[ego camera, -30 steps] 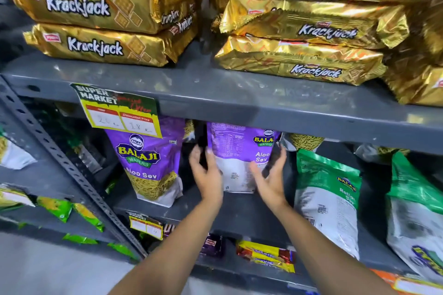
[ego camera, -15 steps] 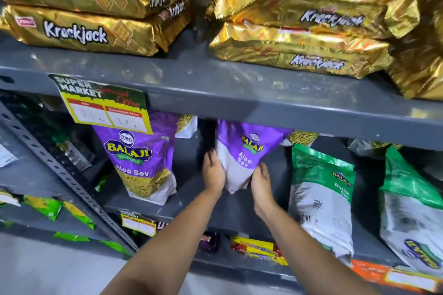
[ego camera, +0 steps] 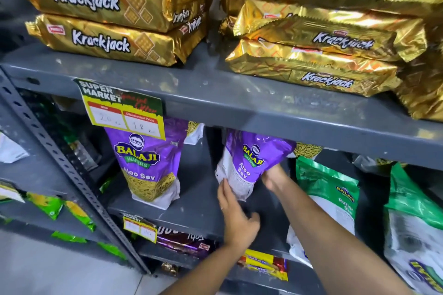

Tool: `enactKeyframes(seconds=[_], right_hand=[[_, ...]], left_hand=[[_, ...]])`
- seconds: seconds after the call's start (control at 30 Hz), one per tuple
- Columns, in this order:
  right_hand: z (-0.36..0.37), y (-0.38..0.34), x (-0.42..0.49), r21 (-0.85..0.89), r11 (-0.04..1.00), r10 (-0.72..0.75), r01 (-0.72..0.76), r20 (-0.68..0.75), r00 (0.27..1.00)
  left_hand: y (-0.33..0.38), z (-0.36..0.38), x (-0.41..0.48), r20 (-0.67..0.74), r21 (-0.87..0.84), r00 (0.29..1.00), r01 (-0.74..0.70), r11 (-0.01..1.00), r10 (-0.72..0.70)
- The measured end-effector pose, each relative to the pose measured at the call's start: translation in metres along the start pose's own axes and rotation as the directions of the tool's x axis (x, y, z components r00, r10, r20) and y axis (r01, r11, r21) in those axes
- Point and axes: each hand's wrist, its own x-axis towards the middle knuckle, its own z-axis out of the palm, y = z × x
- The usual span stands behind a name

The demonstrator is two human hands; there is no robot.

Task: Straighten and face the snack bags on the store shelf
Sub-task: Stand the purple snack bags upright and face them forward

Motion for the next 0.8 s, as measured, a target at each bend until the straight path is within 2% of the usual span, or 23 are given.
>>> enactKeyframes(seconds=[0.13,0.3,0.33,0.4,0.5,0.57,0.63,0.8], right_hand=[[0.018,0.007,-0.010,0.105,0.994,0.036,-0.023,-0.120,0.992],[0.018,0.007,-0.026,-0.047,0.997,0.060,-0.068,-0.151,0.987],[0.015,0.004,-0.028,-0.101,0.994,0.035,-0.048,-0.132,0.991],[0.008,-0.011,-0.028,-0.154,0.984,-0.104,0.087,-0.106,0.989],[-0.003,-0.049,-0.034,-0.044,0.958,-0.287,0.284,-0.162,0.944],[-0.013,-0.070,-0.040,-0.008,0.950,-0.309,0.314,-0.190,0.932],[-0.020,-0.079,-0.038,-0.017,0.946,-0.323,0.324,-0.164,0.932],[-0.026,-0.076,-0.049,-0.013,0.935,-0.348,0.353,-0.214,0.913]], left_hand=[[0.009,-0.005,0.032,0.017,0.108,0.996,0.081,0.991,-0.084],[0.005,-0.035,0.076,0.035,0.142,0.992,0.115,0.983,-0.121],[0.002,-0.042,0.083,0.060,0.140,0.991,0.114,0.984,-0.123],[0.000,-0.051,0.096,0.145,0.113,0.983,0.100,0.989,-0.116],[0.004,-0.066,0.110,0.377,0.083,0.923,0.046,0.996,-0.074],[0.008,-0.075,0.114,0.498,0.145,0.862,0.024,0.989,-0.094],[0.006,-0.078,0.119,0.560,0.198,0.817,0.029,0.980,-0.137],[0.001,-0.083,0.126,0.577,0.231,0.797,0.051,0.972,-0.179]])
